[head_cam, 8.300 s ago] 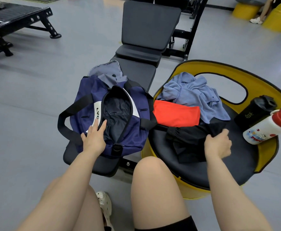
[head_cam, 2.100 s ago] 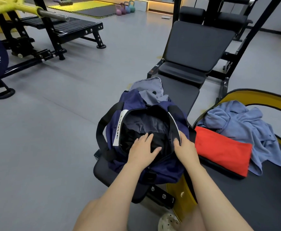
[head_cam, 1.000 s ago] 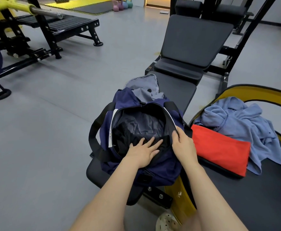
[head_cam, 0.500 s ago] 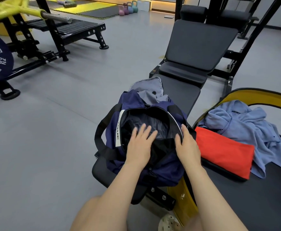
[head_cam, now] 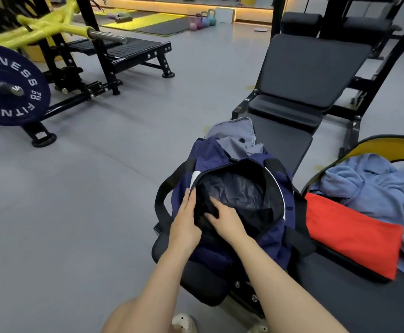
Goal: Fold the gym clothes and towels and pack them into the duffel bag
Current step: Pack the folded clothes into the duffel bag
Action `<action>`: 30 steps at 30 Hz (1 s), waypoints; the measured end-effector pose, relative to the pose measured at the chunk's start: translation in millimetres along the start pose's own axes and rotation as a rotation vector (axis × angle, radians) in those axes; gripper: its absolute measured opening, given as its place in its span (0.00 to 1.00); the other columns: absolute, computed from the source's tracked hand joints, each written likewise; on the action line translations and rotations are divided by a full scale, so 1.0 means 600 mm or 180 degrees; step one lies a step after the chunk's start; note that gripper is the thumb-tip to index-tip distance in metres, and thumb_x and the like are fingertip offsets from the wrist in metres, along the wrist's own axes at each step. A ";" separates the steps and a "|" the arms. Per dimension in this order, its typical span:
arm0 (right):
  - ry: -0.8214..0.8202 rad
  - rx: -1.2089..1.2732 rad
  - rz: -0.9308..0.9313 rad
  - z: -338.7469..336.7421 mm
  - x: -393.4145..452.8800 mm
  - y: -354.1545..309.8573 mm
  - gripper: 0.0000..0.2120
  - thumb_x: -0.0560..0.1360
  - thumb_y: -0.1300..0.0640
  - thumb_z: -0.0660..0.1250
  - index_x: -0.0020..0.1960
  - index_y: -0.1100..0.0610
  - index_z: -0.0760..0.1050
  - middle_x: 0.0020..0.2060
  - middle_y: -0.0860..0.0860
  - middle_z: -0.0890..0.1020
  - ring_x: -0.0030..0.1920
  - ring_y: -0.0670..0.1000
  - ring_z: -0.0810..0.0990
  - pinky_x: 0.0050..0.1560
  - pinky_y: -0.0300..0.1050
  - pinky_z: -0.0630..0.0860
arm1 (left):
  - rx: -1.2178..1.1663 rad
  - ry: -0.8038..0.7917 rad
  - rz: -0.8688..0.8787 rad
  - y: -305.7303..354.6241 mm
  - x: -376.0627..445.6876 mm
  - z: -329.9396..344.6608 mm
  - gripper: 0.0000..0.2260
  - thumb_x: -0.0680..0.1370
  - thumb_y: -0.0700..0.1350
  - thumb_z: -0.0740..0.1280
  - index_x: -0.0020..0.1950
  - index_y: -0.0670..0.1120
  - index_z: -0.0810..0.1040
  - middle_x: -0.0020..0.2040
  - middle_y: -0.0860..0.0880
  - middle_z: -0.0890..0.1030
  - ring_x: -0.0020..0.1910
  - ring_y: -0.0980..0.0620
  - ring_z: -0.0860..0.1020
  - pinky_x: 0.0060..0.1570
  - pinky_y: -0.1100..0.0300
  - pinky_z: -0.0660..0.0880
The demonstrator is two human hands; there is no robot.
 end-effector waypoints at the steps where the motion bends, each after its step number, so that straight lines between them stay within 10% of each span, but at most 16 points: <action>1: 0.0171 -0.0138 -0.0050 -0.008 0.000 -0.002 0.24 0.78 0.55 0.63 0.73 0.51 0.66 0.64 0.53 0.77 0.65 0.54 0.74 0.64 0.49 0.71 | 0.0004 -0.0019 0.0002 -0.003 0.002 -0.001 0.43 0.71 0.24 0.54 0.77 0.59 0.46 0.77 0.64 0.48 0.68 0.56 0.68 0.43 0.69 0.70; 6: 0.0685 -0.0227 -0.0671 -0.065 -0.040 -0.030 0.20 0.77 0.60 0.63 0.68 0.51 0.73 0.63 0.44 0.78 0.65 0.47 0.74 0.66 0.47 0.70 | -0.0155 -0.0093 -0.0056 -0.013 0.012 -0.003 0.43 0.71 0.25 0.54 0.78 0.58 0.47 0.77 0.61 0.51 0.66 0.54 0.69 0.47 0.70 0.68; 12: -0.1080 -0.0880 -0.1094 0.000 -0.090 -0.019 0.17 0.82 0.51 0.55 0.69 0.51 0.71 0.75 0.40 0.57 0.77 0.44 0.50 0.75 0.43 0.48 | -0.0314 -0.0242 -0.0056 -0.020 0.017 0.000 0.44 0.70 0.24 0.54 0.78 0.58 0.47 0.77 0.60 0.50 0.72 0.57 0.62 0.37 0.78 0.68; 20: -0.1801 -0.1675 -0.0914 0.057 -0.099 0.007 0.24 0.83 0.44 0.41 0.76 0.45 0.58 0.76 0.36 0.43 0.76 0.45 0.36 0.75 0.52 0.34 | -0.0189 0.0054 0.0058 -0.028 0.008 -0.012 0.29 0.81 0.37 0.56 0.77 0.57 0.51 0.76 0.55 0.59 0.71 0.53 0.66 0.55 0.69 0.63; 26: -0.0704 -0.0647 -0.0779 0.009 -0.071 -0.007 0.22 0.84 0.49 0.44 0.72 0.49 0.68 0.72 0.41 0.66 0.76 0.41 0.53 0.76 0.42 0.43 | 0.0407 -0.0132 -0.0258 -0.040 0.008 0.004 0.40 0.78 0.35 0.62 0.76 0.62 0.42 0.69 0.53 0.70 0.48 0.51 0.76 0.44 0.59 0.73; 30: -0.0301 -0.1610 -0.0641 0.017 -0.061 -0.007 0.29 0.78 0.37 0.40 0.78 0.43 0.47 0.77 0.42 0.46 0.77 0.50 0.40 0.74 0.52 0.37 | 0.0746 -0.0194 -0.0204 -0.045 0.013 0.012 0.43 0.77 0.32 0.61 0.75 0.61 0.35 0.76 0.54 0.61 0.40 0.52 0.74 0.38 0.59 0.71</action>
Point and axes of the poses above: each hand's wrist, its own x-axis towards the middle knuckle, its own z-axis out of the palm, y = z × x, the point moved 8 cm from there along x, towards the middle knuckle
